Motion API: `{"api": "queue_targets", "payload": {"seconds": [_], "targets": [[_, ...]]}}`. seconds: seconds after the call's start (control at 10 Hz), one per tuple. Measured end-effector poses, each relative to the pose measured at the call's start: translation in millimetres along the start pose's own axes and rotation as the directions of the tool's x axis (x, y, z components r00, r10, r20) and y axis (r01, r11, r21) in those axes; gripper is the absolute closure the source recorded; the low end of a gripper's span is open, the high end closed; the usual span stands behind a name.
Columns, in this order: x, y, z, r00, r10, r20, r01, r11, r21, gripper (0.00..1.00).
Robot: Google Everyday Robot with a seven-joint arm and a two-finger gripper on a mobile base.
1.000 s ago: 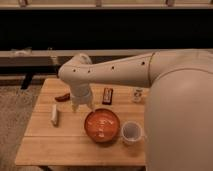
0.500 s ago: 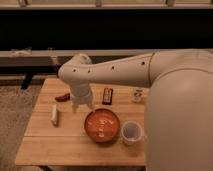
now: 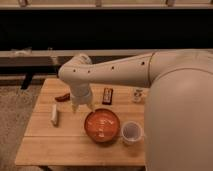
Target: Wipe the white sponge on the table
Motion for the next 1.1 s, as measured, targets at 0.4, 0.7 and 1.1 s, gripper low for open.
{"api": "queue_targets", "payload": {"seconds": [0.4,0.7,1.1], "targets": [[6,24,-9,0.999,-0.030,0.032,0.031,0.999,-0.032,0.35],[18,92,-12,0.992,-0.087,0.094,0.094,0.993,-0.066,0.35],[13,168,4,0.974,-0.160,0.162,0.170,0.984,-0.053,0.35]]}}
